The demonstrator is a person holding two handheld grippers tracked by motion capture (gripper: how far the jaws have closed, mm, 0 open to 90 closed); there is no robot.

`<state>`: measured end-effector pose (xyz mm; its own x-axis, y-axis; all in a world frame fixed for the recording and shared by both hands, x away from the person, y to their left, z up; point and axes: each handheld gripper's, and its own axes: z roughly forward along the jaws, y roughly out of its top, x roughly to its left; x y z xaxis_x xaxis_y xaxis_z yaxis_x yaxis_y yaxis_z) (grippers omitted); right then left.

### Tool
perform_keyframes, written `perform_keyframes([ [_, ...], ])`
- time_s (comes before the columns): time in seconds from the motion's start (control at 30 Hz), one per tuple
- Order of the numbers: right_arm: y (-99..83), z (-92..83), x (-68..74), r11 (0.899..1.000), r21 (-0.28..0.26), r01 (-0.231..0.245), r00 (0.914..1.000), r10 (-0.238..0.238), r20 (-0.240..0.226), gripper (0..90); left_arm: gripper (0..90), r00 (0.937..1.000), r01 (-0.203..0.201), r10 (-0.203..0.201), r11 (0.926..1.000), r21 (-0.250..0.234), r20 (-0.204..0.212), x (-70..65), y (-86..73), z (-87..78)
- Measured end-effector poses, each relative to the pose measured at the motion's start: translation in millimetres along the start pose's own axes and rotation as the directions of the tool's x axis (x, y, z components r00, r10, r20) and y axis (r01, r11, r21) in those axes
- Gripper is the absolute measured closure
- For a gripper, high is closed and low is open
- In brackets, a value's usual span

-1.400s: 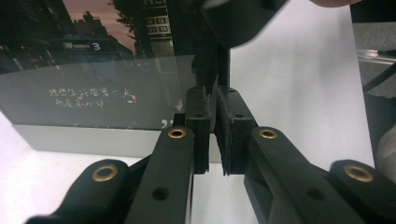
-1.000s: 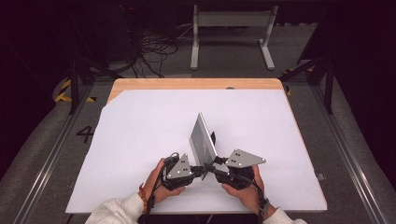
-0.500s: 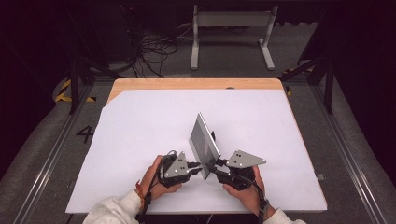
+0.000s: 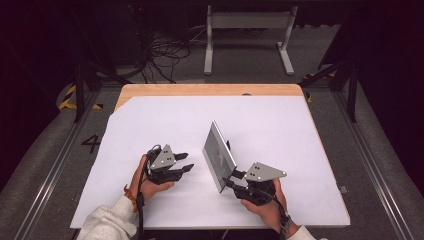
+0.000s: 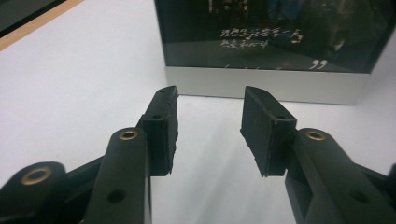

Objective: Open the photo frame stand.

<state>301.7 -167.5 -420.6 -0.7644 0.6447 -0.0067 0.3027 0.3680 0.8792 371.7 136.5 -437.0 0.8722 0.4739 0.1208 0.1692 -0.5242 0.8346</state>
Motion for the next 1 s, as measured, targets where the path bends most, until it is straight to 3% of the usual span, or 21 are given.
perform_keyframes([
  [0.17, -0.4, 8.6, 2.6, 1.000, 0.011, -0.003, 0.9999, 0.003, 0.015, 49.9, 47.1, 0.9999, -0.003, 0.003, 0.9999, 0.010, 0.014, -0.9, 1.1, 4.4],
  [0.23, -0.1, 10.8, 1.5, 1.000, 0.007, -0.010, 0.9999, 0.010, 0.014, 55.8, 44.4, 0.9994, -0.004, 0.004, 1.0000, 0.008, 0.035, -0.1, 1.1, 6.3],
  [0.37, -0.6, 7.7, -1.5, 1.000, -0.006, 0.000, 0.9997, 0.000, -0.025, 68.9, 37.4, 0.9997, 0.003, -0.003, 1.0000, 0.008, 0.024, 0.3, 2.2, 9.8],
  [0.53, -2.1, 4.9, -4.5, 1.000, 0.000, 0.006, 0.9991, -0.006, -0.041, 70.6, 30.5, 0.9996, 0.008, -0.008, 0.9999, 0.014, 0.026, 1.4, 4.2, 19.7],
  [0.63, -2.8, 1.7, -6.7, 1.000, 0.007, 0.010, 0.9992, -0.009, -0.038, 71.7, 25.6, 0.9988, 0.008, -0.009, 0.9997, 0.023, 0.048, 1.8, 6.6, 27.1],
  [0.77, -3.0, -1.4, -8.7, 1.000, 0.015, 0.027, 0.9991, -0.026, -0.033, 72.5, 20.1, 0.9955, 0.047, -0.049, 0.9985, 0.027, 0.081, 7.0, 12.7, 38.1],
  [0.83, -3.6, -2.5, -9.5, 0.999, 0.016, 0.028, 0.9992, -0.027, -0.031, 73.0, 19.0, 0.9958, 0.043, -0.045, 0.9988, 0.025, 0.079, 9.7, 14.7, 43.6],
  [1.0, -4.8, -3.5, -10.2, 0.999, 0.014, 0.028, 0.9992, -0.028, -0.030, 73.4, 17.1, 0.9901, 0.052, -0.056, 0.9979, 0.039, 0.129, 13.8, 19.6, 59.0],
])
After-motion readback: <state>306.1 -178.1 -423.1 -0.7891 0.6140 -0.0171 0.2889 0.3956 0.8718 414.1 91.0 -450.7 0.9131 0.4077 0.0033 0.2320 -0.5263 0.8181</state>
